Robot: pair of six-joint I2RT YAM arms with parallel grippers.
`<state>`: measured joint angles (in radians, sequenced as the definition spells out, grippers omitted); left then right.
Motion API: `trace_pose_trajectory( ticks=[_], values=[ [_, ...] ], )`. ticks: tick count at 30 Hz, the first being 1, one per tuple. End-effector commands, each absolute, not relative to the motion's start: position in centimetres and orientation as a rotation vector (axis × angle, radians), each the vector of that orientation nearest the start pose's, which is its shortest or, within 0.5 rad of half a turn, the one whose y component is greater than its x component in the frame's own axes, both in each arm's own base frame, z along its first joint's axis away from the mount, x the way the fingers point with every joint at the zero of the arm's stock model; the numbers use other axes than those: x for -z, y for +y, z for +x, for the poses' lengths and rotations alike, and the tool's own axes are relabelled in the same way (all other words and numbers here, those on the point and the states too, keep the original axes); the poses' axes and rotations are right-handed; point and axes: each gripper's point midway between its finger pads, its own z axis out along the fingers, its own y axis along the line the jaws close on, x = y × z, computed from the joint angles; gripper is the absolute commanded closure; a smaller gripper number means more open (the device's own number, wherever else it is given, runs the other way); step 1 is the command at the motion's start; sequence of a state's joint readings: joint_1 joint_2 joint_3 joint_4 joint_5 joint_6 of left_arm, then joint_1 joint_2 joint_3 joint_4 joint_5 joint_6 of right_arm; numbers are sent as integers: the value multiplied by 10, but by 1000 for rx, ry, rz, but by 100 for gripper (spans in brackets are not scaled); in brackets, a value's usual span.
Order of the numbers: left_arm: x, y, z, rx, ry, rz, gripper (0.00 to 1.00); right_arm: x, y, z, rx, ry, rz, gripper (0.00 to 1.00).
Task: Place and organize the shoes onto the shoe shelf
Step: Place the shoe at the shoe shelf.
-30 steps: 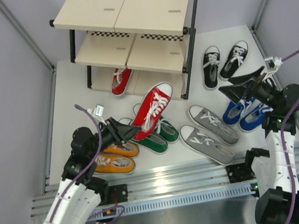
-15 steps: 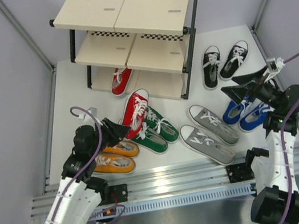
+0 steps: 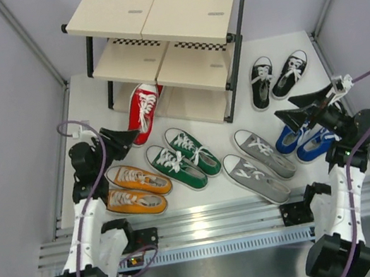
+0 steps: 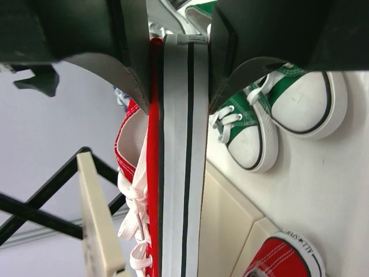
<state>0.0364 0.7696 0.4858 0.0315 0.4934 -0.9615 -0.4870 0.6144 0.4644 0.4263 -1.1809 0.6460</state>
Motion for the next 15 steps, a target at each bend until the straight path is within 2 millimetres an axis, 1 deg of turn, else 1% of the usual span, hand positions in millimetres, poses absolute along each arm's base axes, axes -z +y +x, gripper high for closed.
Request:
trace_pose_trajectory(
  ticks=[1,2,3,4,5,6,8,10,12,13,14,15],
  values=[
    [-276,-106,290,1244,1627,-379,100,-295,67,235,-825,1473,-306,1],
    [-280,-98,294,1248,1594,-389,100,-295,67,235,-822,1472,-308,1],
    [-273,-95,297,1259,1603,-406,100,-294,67,235,-824,1474,-306,1],
    [-272,-93,298,1272,1603,-400,100,-295,67,235,-825,1474,-305,1],
    [-269,-86,303,1277,1604,-433,100,-294,67,236,-826,1476,-302,0],
    [-273,-83,306,1274,1593,-423,100,-294,67,236,-827,1477,-301,1],
    [-269,-76,312,1269,1609,-429,100,-293,67,236,-828,1478,-300,1],
    [-272,-71,317,1259,1611,-422,100,-292,66,236,-828,1479,-299,1],
    [-267,-66,324,1240,1623,-428,100,-293,66,236,-827,1478,-298,1],
    [-270,-63,328,1228,1620,-424,100,-293,66,236,-826,1477,-299,1],
    [-263,-60,335,1217,1638,-435,100,-293,66,236,-824,1476,-302,1],
    [-261,-58,339,1214,1642,-435,100,-293,67,236,-825,1476,-301,1]
  ],
)
